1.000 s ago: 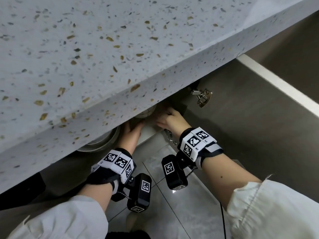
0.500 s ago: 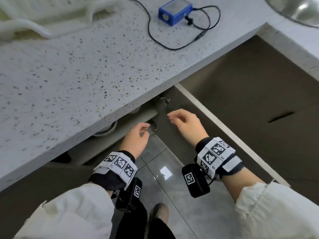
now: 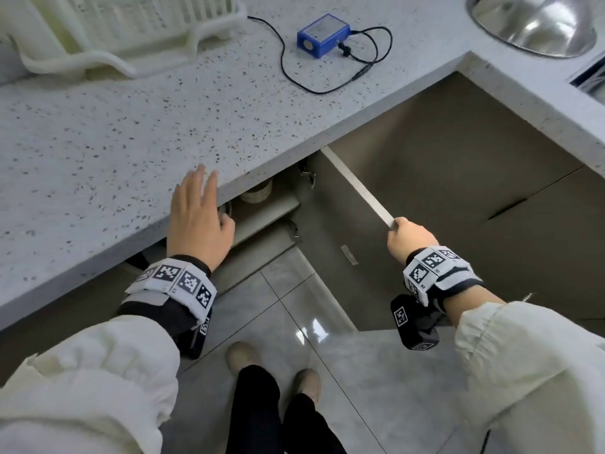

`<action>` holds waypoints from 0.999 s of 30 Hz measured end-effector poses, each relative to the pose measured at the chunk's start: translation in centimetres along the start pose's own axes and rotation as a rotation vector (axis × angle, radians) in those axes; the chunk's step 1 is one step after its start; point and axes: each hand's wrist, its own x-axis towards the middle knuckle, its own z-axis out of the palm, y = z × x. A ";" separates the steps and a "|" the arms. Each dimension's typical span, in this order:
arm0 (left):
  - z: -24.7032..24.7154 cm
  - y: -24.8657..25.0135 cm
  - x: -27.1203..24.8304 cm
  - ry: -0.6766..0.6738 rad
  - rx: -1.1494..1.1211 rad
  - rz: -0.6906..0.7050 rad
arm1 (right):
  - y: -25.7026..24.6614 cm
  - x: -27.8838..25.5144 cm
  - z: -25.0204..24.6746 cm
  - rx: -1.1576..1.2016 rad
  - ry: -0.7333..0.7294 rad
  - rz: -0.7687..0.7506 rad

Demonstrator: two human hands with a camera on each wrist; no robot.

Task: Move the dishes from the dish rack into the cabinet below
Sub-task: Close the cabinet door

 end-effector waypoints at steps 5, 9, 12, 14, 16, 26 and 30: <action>-1.1 -4.6 -1.7 -0.036 0.021 -0.217 | -2.6 -2.1 0.6 -0.020 -0.241 -0.096; -1.3 -7.8 -2.3 -0.119 0.004 -0.325 | -5.7 -3.3 2.1 0.317 -0.497 -0.098; -1.3 -9.4 -2.6 -0.168 -0.011 -0.357 | -8.8 -4.4 3.5 0.432 -0.625 -0.114; -1.1 -10.0 -2.7 -0.187 -0.020 -0.346 | -11.3 -4.8 4.7 0.491 -0.676 -0.145; -0.9 -10.4 -2.8 -0.195 -0.033 -0.324 | -13.9 -5.0 5.9 0.584 -0.708 -0.155; -1.2 -12.4 -2.3 -0.162 -0.111 -0.218 | -23.6 -5.0 10.0 0.732 -0.657 -0.202; -0.4 -12.4 -2.4 -0.127 -0.088 -0.204 | -24.7 -3.5 11.4 0.761 -0.629 -0.207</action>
